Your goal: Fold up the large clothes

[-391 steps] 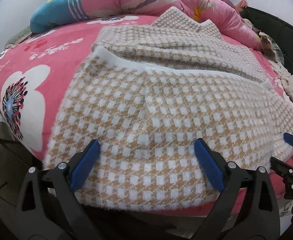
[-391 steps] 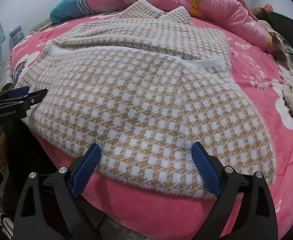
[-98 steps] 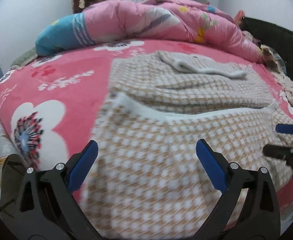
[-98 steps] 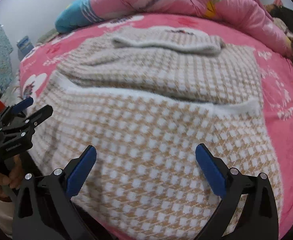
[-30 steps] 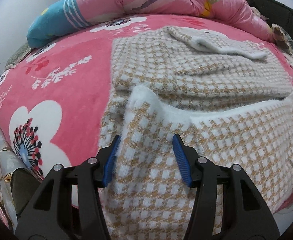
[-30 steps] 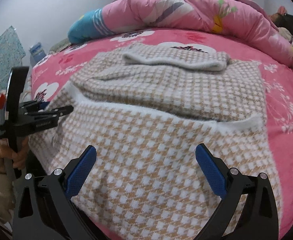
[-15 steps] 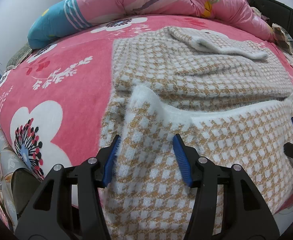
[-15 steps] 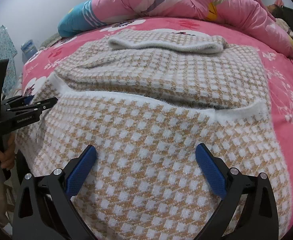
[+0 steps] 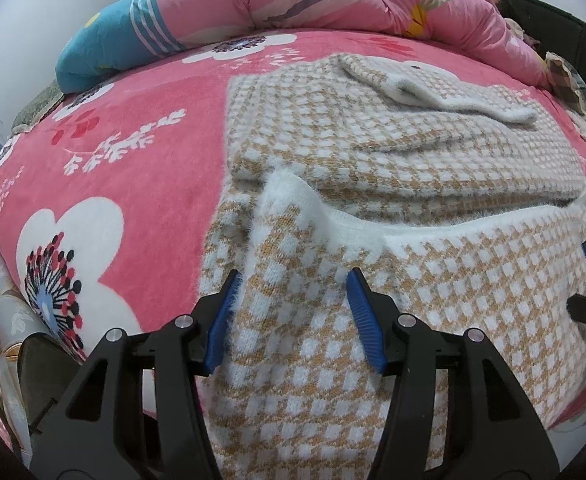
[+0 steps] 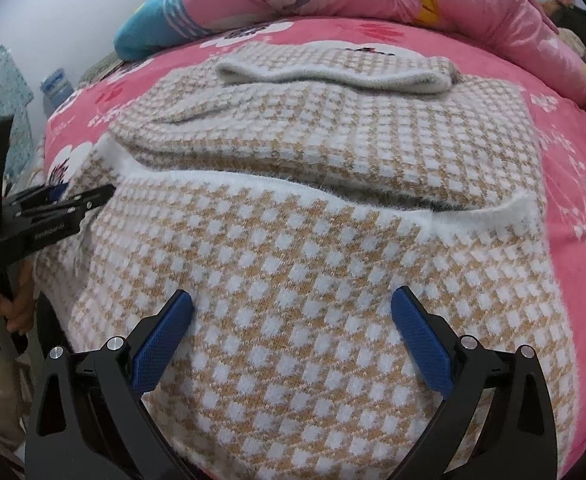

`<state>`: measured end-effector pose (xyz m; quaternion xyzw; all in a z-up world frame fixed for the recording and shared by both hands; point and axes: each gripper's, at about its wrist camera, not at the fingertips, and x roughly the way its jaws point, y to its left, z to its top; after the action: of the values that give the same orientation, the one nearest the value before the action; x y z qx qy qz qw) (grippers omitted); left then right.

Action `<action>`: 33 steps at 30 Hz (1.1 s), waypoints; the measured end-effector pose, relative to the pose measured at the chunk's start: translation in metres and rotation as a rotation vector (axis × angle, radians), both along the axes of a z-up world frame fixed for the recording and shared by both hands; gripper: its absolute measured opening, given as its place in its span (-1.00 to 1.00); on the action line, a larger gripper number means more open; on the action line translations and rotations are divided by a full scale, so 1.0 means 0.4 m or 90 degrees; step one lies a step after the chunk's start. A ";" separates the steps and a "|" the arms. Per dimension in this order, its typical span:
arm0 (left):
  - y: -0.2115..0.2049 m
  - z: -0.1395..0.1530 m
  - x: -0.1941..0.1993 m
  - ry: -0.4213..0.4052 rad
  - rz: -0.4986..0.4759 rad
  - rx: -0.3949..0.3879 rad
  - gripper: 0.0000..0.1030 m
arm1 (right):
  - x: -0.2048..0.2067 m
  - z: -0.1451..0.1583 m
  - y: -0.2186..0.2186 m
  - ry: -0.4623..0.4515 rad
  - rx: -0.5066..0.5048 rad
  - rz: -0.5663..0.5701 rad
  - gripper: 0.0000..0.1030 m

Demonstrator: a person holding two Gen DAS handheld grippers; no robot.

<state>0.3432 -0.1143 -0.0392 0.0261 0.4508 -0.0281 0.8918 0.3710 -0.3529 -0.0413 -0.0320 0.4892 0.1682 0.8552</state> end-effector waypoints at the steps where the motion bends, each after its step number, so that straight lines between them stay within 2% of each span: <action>1: 0.001 0.000 0.003 0.001 0.001 -0.002 0.04 | -0.004 0.004 -0.001 0.005 0.001 0.006 0.88; 4: 0.001 -0.001 0.001 -0.001 0.000 -0.001 0.04 | -0.027 0.027 -0.019 0.015 0.013 0.010 0.87; 6: 0.001 -0.001 0.000 -0.001 0.001 0.000 0.05 | -0.055 0.063 -0.052 -0.023 0.024 0.000 0.87; 9: 0.001 -0.002 0.004 -0.002 0.001 0.004 0.05 | -0.087 0.106 -0.127 -0.079 0.004 -0.032 0.87; 11: 0.001 -0.001 0.004 -0.002 0.000 0.005 0.05 | -0.093 0.121 -0.171 -0.094 0.007 -0.051 0.87; 16: 0.000 -0.001 0.006 -0.002 0.001 0.007 0.06 | -0.052 0.120 -0.298 -0.081 0.065 -0.087 0.87; 20: 0.000 0.000 0.005 -0.003 0.002 0.009 0.07 | -0.001 0.104 -0.330 -0.058 0.115 -0.084 0.86; 26: 0.002 -0.002 0.009 -0.002 0.003 0.009 0.07 | 0.051 0.072 -0.333 -0.018 0.111 -0.084 0.53; 31: -0.002 -0.002 0.008 -0.003 0.002 0.011 0.08 | 0.037 0.050 -0.328 0.009 0.093 -0.078 0.23; 33: -0.002 -0.001 0.006 -0.003 0.002 0.011 0.08 | 0.016 0.053 -0.326 0.014 0.091 -0.070 0.18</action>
<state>0.3458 -0.1153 -0.0397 0.0328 0.4491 -0.0226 0.8926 0.3774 -0.4832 -0.0201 0.0580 0.4863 0.1563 0.8578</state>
